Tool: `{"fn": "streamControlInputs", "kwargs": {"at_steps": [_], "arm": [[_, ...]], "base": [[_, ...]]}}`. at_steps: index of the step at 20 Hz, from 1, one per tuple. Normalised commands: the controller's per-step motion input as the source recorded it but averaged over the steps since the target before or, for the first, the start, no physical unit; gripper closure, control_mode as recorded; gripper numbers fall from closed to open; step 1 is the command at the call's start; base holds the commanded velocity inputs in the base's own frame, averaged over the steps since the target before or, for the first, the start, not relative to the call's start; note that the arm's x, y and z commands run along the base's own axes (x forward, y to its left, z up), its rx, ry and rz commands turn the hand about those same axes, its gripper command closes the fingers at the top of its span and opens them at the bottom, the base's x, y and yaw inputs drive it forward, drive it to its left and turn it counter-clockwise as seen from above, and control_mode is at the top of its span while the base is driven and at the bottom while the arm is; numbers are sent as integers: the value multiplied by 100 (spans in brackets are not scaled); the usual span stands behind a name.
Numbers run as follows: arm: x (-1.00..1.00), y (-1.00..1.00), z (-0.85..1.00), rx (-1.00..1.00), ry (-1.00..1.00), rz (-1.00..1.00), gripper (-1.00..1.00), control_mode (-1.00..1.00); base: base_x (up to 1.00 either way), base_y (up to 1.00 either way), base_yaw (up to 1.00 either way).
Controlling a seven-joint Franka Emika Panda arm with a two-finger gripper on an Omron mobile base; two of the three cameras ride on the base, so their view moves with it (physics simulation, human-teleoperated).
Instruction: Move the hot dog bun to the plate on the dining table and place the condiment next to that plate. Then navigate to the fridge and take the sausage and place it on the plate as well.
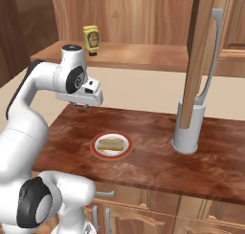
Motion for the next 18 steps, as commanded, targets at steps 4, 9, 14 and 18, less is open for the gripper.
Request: {"fn": "streamControlInputs", "kwargs": {"at_steps": [4,9,14,18], "arm": [[-13,-10,-2,1,0,0,-100,-100],[-7,-60,-30,2,1,-4,-100,-100],[0,-56,-48,4,13,-23,-100,-100],[3,-27,-65,4,17,-38,-100,-100]], "base": [[0,0,0],[0,0,0],[0,0,0],[0,0,0]]}}
